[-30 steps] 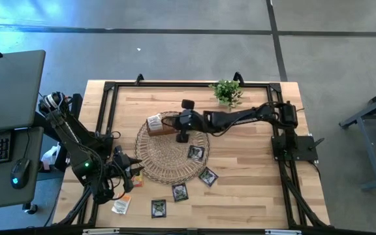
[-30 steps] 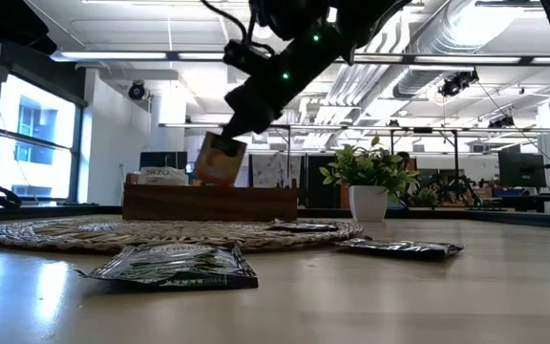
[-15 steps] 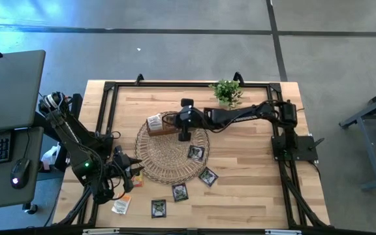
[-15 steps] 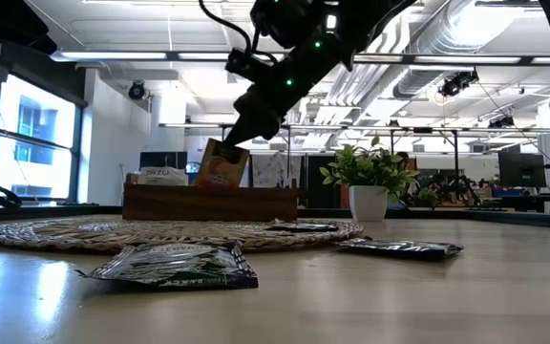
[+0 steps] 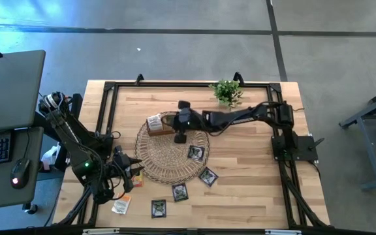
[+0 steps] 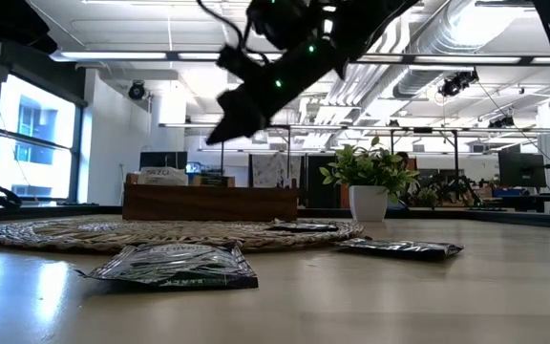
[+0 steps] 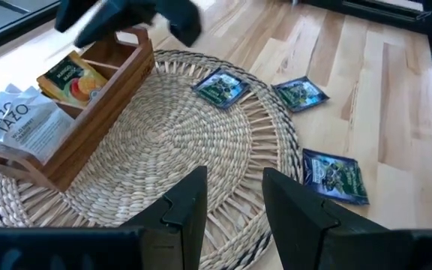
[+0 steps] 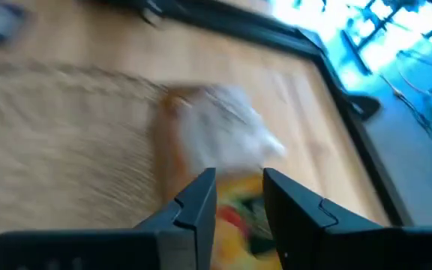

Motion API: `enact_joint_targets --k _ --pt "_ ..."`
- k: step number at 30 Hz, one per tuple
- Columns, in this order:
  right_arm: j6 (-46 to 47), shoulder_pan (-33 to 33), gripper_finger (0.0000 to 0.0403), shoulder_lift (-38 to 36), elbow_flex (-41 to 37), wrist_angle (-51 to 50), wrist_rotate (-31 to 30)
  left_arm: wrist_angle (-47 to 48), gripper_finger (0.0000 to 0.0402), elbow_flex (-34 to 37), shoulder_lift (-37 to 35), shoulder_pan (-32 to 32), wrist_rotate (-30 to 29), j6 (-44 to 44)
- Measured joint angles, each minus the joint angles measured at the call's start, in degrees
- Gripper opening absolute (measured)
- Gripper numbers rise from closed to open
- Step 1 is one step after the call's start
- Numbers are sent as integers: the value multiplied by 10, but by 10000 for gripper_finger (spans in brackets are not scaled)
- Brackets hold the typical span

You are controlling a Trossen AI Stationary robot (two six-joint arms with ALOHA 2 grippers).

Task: Pick & Place Tea
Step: Put the orange tea packet into the middle compartment of the wooden organizer

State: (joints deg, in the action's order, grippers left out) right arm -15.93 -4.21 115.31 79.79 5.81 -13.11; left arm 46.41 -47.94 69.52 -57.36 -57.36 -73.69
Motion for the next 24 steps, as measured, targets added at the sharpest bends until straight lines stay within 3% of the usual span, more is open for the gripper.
enact_joint_targets --k 6,9,14,18,24 --pt "7 75 114 0 0 26 -5 0 129 0 0 0 23 0" --pt "56 111 114 0 0 43 -15 0 129 0 0 0 36 0" --pt "144 165 114 2 0 44 -16 -1 129 0 0 0 -4 0" --pt "182 200 114 2 0 30 -33 -1 129 0 0 0 1 0" --pt "169 232 114 2 0 28 -32 -1 129 0 0 0 91 -1"
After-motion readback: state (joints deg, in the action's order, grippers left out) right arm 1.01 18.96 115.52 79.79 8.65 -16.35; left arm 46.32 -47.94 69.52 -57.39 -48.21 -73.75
